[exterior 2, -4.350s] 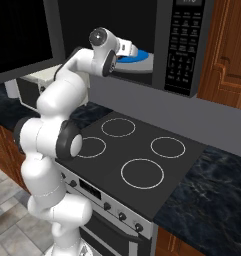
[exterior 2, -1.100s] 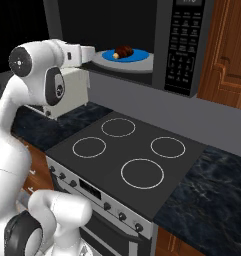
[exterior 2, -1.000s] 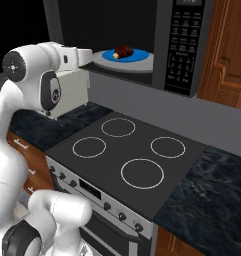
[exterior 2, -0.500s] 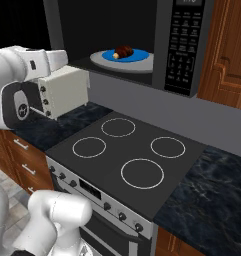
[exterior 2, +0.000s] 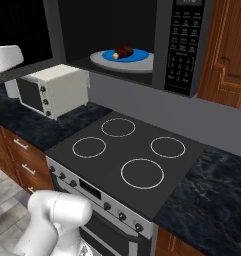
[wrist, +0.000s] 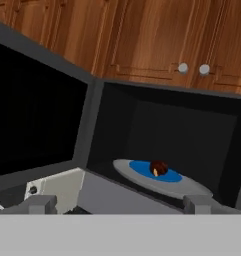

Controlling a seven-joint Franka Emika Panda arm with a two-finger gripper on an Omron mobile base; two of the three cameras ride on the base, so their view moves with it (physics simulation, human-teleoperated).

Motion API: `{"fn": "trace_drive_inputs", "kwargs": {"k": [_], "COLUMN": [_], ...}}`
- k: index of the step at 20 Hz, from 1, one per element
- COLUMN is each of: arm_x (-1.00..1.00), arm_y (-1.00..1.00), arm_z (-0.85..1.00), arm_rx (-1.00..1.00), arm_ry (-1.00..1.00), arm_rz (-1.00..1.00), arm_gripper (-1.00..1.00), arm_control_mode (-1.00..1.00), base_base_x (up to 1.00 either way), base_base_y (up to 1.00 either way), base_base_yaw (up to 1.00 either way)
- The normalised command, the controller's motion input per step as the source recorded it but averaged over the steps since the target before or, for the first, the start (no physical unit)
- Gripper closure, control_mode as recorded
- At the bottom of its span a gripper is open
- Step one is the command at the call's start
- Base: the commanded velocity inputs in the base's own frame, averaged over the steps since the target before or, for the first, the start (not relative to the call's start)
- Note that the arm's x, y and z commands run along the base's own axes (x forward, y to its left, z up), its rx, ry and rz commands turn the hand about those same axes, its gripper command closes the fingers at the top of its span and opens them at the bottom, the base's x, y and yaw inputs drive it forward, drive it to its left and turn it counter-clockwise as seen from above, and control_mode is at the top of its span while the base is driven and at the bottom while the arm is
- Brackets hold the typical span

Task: Transport the steak from the fridge to the microwave and turn on the microwave.

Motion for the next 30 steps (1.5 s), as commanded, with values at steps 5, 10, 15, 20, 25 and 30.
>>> {"fn": "trace_drive_inputs", "kwargs": {"k": [5,10,15,20,25,30], "arm_x": [-0.94,-0.93,-0.82,-0.28,0.00,0.19], "arm_y": [0.43,0.57,0.76,0.77,0.73,0.64], "arm_z": [0.00,0.02,0.00,-0.01,-0.14,-0.29], "arm_rx": [-0.14,-0.16,-0.20,-0.17,-0.12,-0.12], "arm_ry": [0.00,0.03,0.04,0.00,0.00,0.00], "arm_rz": [0.03,0.04,0.04,0.03,0.00,0.00], "arm_gripper": [-1.00,-1.00,-1.00,-1.00,-1.00,-1.00], "arm_control_mode": [-1.00,-1.00,-1.00,-1.00,-1.00,-1.00], "base_base_x": [0.00,0.00,0.00,0.00,0.00,0.00], "base_base_y": [0.00,0.00,0.00,0.00,0.00,0.00], "base_base_yaw": [0.00,0.00,0.00,0.00,0.00,0.00]}}
